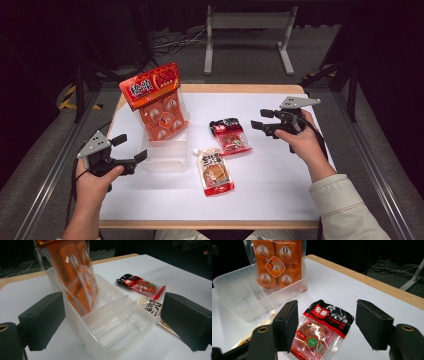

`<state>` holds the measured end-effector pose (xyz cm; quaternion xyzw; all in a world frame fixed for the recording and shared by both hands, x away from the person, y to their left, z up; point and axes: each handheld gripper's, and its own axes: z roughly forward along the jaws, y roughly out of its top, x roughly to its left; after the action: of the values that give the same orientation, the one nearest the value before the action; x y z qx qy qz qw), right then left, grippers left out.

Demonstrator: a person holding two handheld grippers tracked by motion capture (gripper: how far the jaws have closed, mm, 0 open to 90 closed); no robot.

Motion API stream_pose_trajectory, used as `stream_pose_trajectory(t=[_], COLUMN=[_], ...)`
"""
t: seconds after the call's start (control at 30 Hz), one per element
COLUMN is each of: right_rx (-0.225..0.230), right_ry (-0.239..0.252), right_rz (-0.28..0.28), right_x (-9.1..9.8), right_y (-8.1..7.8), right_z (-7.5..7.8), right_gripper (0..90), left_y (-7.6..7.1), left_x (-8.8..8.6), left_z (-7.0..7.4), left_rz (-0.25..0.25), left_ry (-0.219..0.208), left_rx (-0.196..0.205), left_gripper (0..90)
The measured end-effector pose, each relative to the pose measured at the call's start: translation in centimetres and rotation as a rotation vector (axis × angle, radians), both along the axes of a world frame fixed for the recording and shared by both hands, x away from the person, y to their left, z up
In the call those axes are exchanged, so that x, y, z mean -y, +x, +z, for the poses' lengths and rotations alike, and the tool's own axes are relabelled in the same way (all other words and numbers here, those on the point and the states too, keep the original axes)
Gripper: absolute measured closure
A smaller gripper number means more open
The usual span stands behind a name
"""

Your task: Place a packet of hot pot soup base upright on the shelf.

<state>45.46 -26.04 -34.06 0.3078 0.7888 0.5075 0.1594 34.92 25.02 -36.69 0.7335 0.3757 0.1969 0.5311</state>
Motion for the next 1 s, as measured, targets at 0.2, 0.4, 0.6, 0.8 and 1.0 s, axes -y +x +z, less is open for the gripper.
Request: stream_pose_trajectory(t=[0.2, 0.4, 0.6, 0.8, 1.0], right_rx=[-0.034, -0.060, -0.079, -0.099, -0.112], right_ry=[-0.017, -0.041, -0.063, -0.047, -0.042], right_rz=[0.000, -0.026, -0.036, -0.031, -0.047], right_x=[-0.6, -1.2, -1.9, -2.8, -3.4], right_y=[1.8, 3.2, 4.4, 5.5, 6.3], right_z=[-0.8, -1.6, -2.2, -2.5, -3.1], right_gripper=[34.3, 34.6, 34.6, 34.4, 34.5], left_y=[0.0, -0.2, -0.4, -0.5, -0.6], left_x=[0.3, 0.5, 0.5, 0.4, 0.4], left_z=[0.0, 0.1, 0.1, 0.1, 0.1], left_rz=[-0.005, -0.017, -0.021, -0.018, -0.018], left_ry=[-0.013, -0.011, -0.008, -0.010, -0.008], left_rx=[-0.003, 0.000, -0.001, 0.000, 0.000], left_gripper=[6.7, 6.7, 6.8, 6.9, 6.9])
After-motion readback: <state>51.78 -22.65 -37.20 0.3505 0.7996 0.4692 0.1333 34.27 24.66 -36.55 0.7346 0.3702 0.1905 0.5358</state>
